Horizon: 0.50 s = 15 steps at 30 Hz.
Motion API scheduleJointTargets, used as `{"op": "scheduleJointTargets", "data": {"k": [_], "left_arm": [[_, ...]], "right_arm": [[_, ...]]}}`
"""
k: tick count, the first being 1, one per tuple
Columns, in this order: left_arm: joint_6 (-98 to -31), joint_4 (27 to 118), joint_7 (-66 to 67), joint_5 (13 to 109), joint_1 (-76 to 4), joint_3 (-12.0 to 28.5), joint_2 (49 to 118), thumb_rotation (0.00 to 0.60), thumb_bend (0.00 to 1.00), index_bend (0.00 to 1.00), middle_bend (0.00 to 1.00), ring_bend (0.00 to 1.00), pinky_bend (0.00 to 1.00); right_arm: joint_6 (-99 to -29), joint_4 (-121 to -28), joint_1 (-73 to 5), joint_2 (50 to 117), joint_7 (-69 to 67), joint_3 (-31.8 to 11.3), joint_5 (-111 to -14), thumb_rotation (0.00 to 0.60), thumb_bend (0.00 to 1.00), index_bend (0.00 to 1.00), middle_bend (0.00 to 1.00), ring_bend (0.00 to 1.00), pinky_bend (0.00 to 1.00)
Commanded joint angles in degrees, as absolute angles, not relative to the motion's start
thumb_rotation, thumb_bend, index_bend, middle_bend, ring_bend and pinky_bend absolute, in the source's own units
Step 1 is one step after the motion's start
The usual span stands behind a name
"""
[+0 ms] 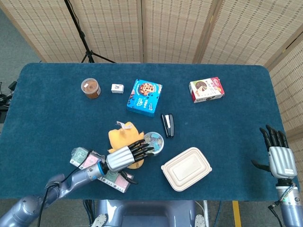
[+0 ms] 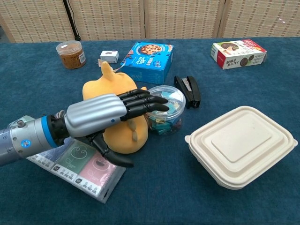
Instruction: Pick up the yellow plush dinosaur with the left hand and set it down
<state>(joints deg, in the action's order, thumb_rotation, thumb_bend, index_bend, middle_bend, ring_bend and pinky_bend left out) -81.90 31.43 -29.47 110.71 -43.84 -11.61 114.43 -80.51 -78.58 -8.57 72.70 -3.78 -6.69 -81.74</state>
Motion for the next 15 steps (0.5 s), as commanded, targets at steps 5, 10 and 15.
{"op": "scheduleJointTargets", "data": {"k": [5, 10, 15], "left_arm": [[-82.1, 38.6, -23.8, 112.2, -44.1, -13.5, 112.0, 0.085, 0.00, 0.00, 0.00, 0.00, 0.00], [-80.0, 39.6, -23.3, 110.5, -44.5, -12.6, 110.8, 0.084, 0.00, 0.00, 0.00, 0.00, 0.00], [-77.3, 36.2, -24.6, 108.2, -44.9, -11.3, 111.0, 0.084, 0.00, 0.00, 0.00, 0.00, 0.00]], "right_arm": [[-80.5, -78.5, -8.6, 72.8, -3.7, -6.7, -81.8, 0.600, 0.00, 0.00, 0.00, 0.00, 0.00], [-80.4, -78.5, -8.6, 72.7, -3.8, -6.6, -81.7, 0.600, 0.00, 0.00, 0.00, 0.00, 0.00], [-80.3, -78.5, -8.7, 72.8, -3.8, -6.6, -81.7, 0.600, 0.00, 0.00, 0.00, 0.00, 0.00]]}}
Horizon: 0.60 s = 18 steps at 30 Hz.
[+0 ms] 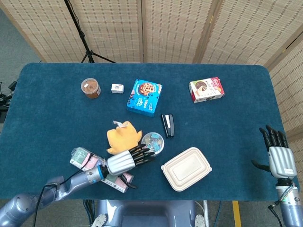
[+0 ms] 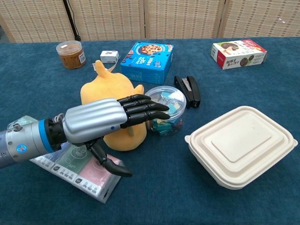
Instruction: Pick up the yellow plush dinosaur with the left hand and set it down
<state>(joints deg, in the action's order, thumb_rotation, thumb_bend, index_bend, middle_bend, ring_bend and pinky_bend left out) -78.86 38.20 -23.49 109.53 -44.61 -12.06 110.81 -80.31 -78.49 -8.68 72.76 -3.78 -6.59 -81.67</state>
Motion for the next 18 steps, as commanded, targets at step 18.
{"op": "scheduleJointTargets", "data": {"k": [18], "left_arm": [[-71.6, 18.9, -34.2, 101.7, -46.4, -7.4, 115.3, 0.084, 0.00, 0.00, 0.00, 0.00, 0.00]], "right_arm": [[-79.3, -78.2, -9.1, 73.2, -3.3, -6.5, -81.1, 0.600, 0.00, 0.00, 0.00, 0.00, 0.00]]}}
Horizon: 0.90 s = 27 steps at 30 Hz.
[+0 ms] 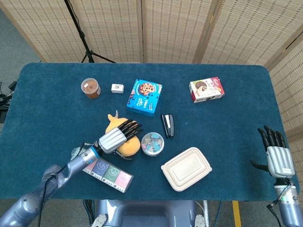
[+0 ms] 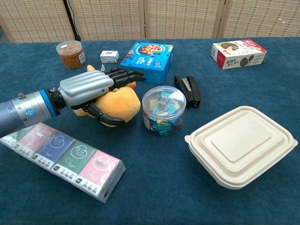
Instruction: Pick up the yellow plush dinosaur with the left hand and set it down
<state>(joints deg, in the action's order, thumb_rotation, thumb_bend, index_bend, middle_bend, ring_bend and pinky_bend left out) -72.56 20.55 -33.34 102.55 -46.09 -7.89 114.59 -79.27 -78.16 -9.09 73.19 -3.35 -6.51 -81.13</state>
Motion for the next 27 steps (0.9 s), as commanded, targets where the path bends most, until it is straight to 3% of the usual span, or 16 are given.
{"op": "scheduleJointTargets", "data": {"k": [1, 14, 27], "left_arm": [[-71.2, 18.4, -34.5, 101.4, -46.5, -7.2, 115.4, 0.084, 0.00, 0.00, 0.00, 0.00, 0.00], [-70.8, 15.7, -38.2, 98.5, -47.0, -5.6, 115.6, 0.085, 0.00, 0.00, 0.00, 0.00, 0.00], [-83.5, 27.9, -44.7, 101.7, -45.1, -8.1, 107.4, 0.085, 0.00, 0.00, 0.00, 0.00, 0.00]], "right_arm": [[-79.3, -78.2, -9.1, 73.2, -3.4, -6.5, -81.1, 0.600, 0.00, 0.00, 0.00, 0.00, 0.00], [-79.6, -78.3, -8.9, 72.9, -4.0, -6.5, -81.3, 0.600, 0.00, 0.00, 0.00, 0.00, 0.00], [-79.9, -78.8, -8.9, 72.6, -4.3, -6.3, -81.7, 0.600, 0.00, 0.00, 0.00, 0.00, 0.00]]}}
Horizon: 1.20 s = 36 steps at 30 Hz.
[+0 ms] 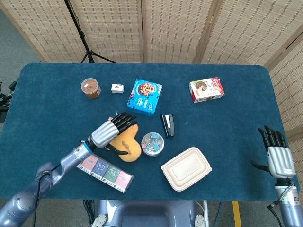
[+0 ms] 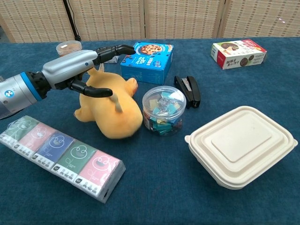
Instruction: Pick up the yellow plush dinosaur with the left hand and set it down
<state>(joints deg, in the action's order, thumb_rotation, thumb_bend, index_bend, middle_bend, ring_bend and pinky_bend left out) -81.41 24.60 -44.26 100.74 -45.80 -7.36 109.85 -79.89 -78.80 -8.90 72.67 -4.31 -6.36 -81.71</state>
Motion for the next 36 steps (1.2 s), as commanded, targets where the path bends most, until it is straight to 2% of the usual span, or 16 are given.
{"op": "scheduleJointTargets", "data": {"k": [1, 8, 14, 23, 26, 29, 33, 34, 36], "left_arm": [[-83.9, 29.6, -44.7, 101.9, -45.0, -8.3, 106.4, 0.086, 0.00, 0.00, 0.00, 0.00, 0.00], [-88.2, 38.3, -41.6, 101.6, -42.8, -7.7, 100.1, 0.083, 0.00, 0.00, 0.00, 0.00, 0.00], [-91.5, 47.1, -35.4, 99.3, -38.8, -6.2, 93.1, 0.057, 0.00, 0.00, 0.00, 0.00, 0.00], [-91.0, 70.6, -19.9, 88.3, -27.4, -5.0, 76.2, 0.060, 0.00, 0.00, 0.00, 0.00, 0.00], [-90.1, 73.9, -19.4, 86.4, -24.7, -5.4, 72.6, 0.107, 0.00, 0.00, 0.00, 0.00, 0.00], [-89.5, 74.0, -19.3, 86.2, -23.4, -5.5, 71.4, 0.180, 0.00, 0.00, 0.00, 0.00, 0.00], [-89.9, 74.4, -21.3, 85.2, -20.0, -6.0, 69.6, 0.352, 0.00, 0.00, 0.00, 0.00, 0.00], [-90.1, 74.8, -22.0, 84.9, -19.2, -6.1, 69.3, 0.380, 0.00, 0.00, 0.00, 0.00, 0.00], [-90.1, 75.6, -23.5, 84.3, -17.7, -6.0, 68.7, 0.399, 0.00, 0.00, 0.00, 0.00, 0.00]], "right_arm": [[-79.9, -78.9, -8.9, 72.6, -4.4, -6.3, -81.8, 0.600, 0.00, 0.00, 0.00, 0.00, 0.00], [-80.5, -79.4, -8.7, 72.3, -4.7, -6.3, -82.3, 0.600, 0.00, 0.00, 0.00, 0.00, 0.00], [-80.9, -79.8, -8.6, 72.1, -4.9, -6.1, -82.6, 0.600, 0.00, 0.00, 0.00, 0.00, 0.00], [-82.0, -81.0, -8.4, 71.7, -5.0, -5.4, -84.5, 0.600, 0.00, 0.00, 0.00, 0.00, 0.00], [-82.5, -81.5, -8.4, 71.4, -5.3, -5.2, -85.4, 0.600, 0.00, 0.00, 0.00, 0.00, 0.00], [-82.9, -81.7, -8.3, 71.3, -5.4, -5.0, -85.8, 0.600, 0.00, 0.00, 0.00, 0.00, 0.00], [-83.9, -82.4, -8.1, 70.9, -5.4, -4.8, -86.9, 0.600, 0.00, 0.00, 0.00, 0.00, 0.00], [-84.2, -82.6, -8.0, 70.8, -5.3, -4.8, -87.1, 0.600, 0.00, 0.00, 0.00, 0.00, 0.00], [-84.5, -82.7, -7.9, 70.6, -4.9, -4.7, -87.3, 0.600, 0.00, 0.00, 0.00, 0.00, 0.00]]}}
